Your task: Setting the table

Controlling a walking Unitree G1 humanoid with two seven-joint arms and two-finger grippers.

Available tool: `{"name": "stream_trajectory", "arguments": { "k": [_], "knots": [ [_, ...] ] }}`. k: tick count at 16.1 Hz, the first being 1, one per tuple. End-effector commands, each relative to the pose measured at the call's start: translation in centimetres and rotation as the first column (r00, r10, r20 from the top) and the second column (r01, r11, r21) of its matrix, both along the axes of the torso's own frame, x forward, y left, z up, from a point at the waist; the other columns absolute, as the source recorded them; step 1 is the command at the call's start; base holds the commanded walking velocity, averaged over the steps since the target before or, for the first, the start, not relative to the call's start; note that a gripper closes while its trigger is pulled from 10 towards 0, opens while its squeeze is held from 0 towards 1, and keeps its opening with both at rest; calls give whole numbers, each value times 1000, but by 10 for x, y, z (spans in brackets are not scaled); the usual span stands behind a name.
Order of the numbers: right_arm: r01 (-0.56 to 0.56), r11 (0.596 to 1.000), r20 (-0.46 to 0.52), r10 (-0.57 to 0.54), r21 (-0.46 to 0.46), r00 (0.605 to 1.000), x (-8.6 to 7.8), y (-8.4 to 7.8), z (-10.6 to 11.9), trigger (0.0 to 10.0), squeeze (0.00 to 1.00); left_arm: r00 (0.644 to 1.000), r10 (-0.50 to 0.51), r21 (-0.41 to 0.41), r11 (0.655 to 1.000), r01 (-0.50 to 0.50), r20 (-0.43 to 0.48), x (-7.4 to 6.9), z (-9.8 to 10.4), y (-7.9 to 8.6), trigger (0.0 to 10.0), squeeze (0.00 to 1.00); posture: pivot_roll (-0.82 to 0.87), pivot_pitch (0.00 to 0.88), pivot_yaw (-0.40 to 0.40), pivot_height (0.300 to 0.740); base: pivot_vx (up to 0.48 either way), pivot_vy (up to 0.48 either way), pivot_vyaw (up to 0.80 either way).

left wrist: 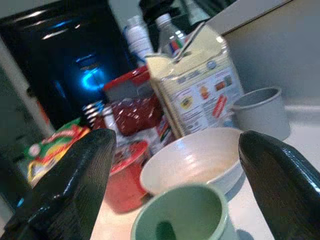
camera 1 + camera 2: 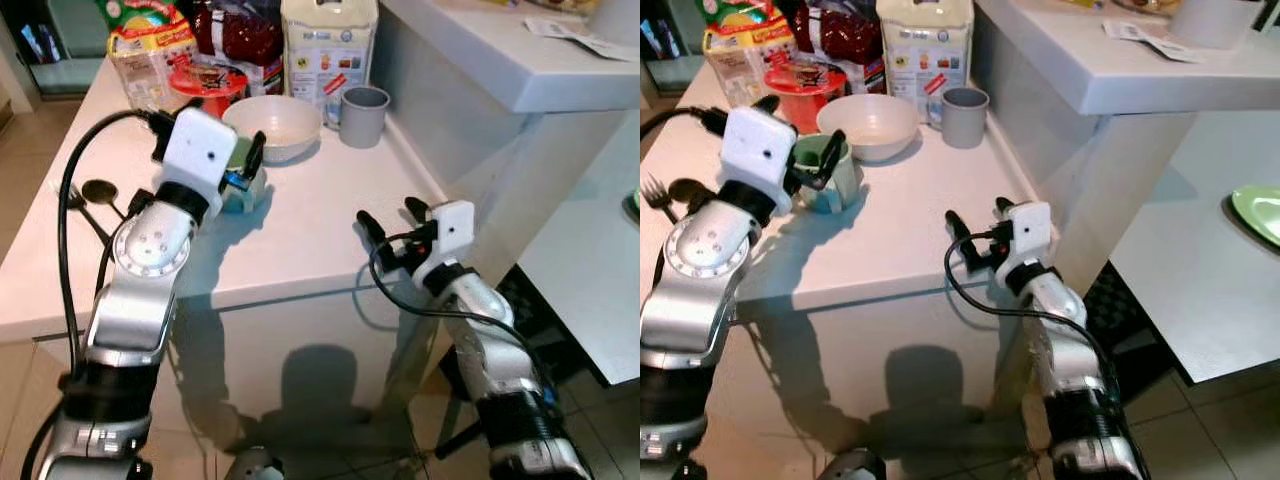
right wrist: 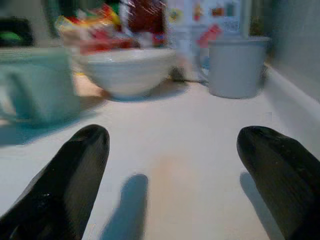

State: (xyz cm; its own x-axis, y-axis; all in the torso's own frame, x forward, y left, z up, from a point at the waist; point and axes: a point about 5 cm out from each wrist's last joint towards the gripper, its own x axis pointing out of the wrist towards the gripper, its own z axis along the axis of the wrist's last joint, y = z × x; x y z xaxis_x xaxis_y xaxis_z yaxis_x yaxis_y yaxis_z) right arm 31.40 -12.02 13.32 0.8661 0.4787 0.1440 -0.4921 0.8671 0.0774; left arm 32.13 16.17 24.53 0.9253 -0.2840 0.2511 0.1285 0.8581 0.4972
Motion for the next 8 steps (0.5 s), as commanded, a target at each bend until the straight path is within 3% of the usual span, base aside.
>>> {"name": "stream_trajectory", "arguments": {
  "k": [1,5,8],
  "knots": [
    [-35,999,19,34,24,999,-3,-1,10,10000,0,1000,-12,18,1000,12,-8,5,4,3,10000,0,202,0,-3,740,0,0,0],
    [-113,993,12,112,19,994,-34,-17,24,10000,0,1000,0,99,995,3,-27,35,23,29,10000,0,132,0,51,740,0,0,0],
    [-107,994,-34,106,-25,994,-57,-30,19,10000,0,1000,13,178,984,-8,-24,57,38,39,10000,0,87,0,93,740,0,0,0]
  ]
}}
